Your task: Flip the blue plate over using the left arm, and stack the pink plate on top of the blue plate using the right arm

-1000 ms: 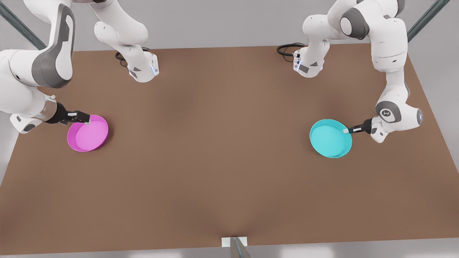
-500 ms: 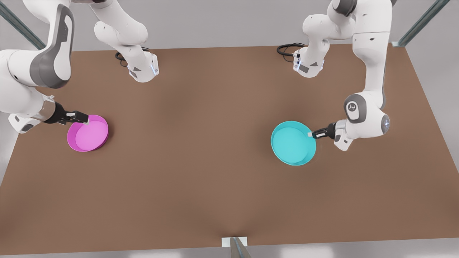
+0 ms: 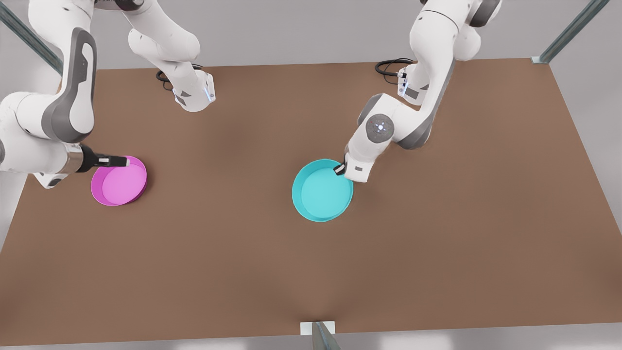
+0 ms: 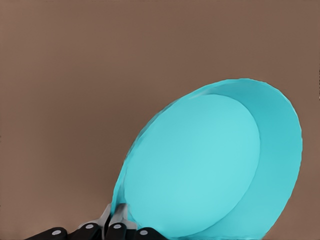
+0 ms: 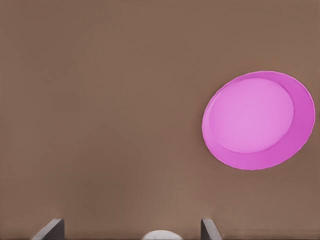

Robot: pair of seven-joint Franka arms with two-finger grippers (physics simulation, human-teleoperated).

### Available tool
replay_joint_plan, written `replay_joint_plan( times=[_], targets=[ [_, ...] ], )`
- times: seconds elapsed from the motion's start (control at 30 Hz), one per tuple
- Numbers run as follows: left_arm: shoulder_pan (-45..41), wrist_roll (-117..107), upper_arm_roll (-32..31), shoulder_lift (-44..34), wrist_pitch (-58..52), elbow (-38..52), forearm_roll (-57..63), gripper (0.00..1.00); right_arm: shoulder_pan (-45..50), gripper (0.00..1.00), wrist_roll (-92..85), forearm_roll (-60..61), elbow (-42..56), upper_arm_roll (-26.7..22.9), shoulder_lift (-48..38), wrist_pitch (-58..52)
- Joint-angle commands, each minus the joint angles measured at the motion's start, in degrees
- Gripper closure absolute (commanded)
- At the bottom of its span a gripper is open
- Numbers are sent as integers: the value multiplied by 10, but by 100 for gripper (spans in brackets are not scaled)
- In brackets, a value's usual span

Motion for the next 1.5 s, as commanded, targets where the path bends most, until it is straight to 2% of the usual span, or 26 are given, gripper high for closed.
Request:
replay_joint_plan(
  times=[0.0, 0.1, 0.13, 0.2, 0.3, 0.4, 0.47, 0.57, 0.7, 0.77, 0.83, 0.93, 1.2, 1.37, 1.47],
  targets=[
    [-4, -10, 0, 1, -7, 8, 122, 79, -10, 0, -1, 1, -4, 0, 1, 10],
    [-61, -99, 1, 11, -81, 57, 247, 79, -100, 0, -97, -4, -12, -4, 67, 68],
    [-75, -102, 1, 18, -128, 81, 276, 79, -120, 0, -136, -10, -28, -12, 68, 121],
    [-126, -148, 2, 24, -169, 93, 360, 79, -124, 0, -140, -21, -119, -57, 55, 239],
    [-178, -164, 2, 25, -210, 99, 487, 79, -156, 0, -143, -20, -204, -72, 54, 386],
    [-261, -112, 2, 106, -317, 160, 673, 79, -224, 0, -317, 23, -197, -71, 67, 391],
    [-296, -24, 3, 173, -377, 208, 752, 79, -244, 0, -369, 47, -180, -71, 106, 397],
    [-341, 41, 6, 258, -463, 213, 937, 79, -256, 0, -372, 82, -163, -71, 149, 400],
    [-372, 94, 19, 323, -530, 225, 1075, 79, -257, 0, -373, 96, -160, -71, 180, 417],
    [-388, 96, 18, 342, -532, 227, 1085, 79, -265, 0, -372, 95, -161, -71, 183, 416],
    [-401, 88, 17, 392, -537, 267, 1084, 79, -268, 0, -369, 96, -160, -71, 193, 417],
    [-412, 86, 18, 423, -546, 270, 1085, 79, -265, 0, -367, 96, -131, -71, 213, 418],
    [-436, 89, 11, 512, -573, 271, 1054, 79, -247, 0, -362, 97, -131, -67, 223, 438],
    [-446, 92, 11, 527, -573, 272, 1018, 79, -239, 0, -363, 97, -132, -64, 230, 437],
    [-450, 93, 11, 533, -573, 273, 1010, 79, -239, 8, -363, 97, -132, -59, 230, 439]
  ],
)
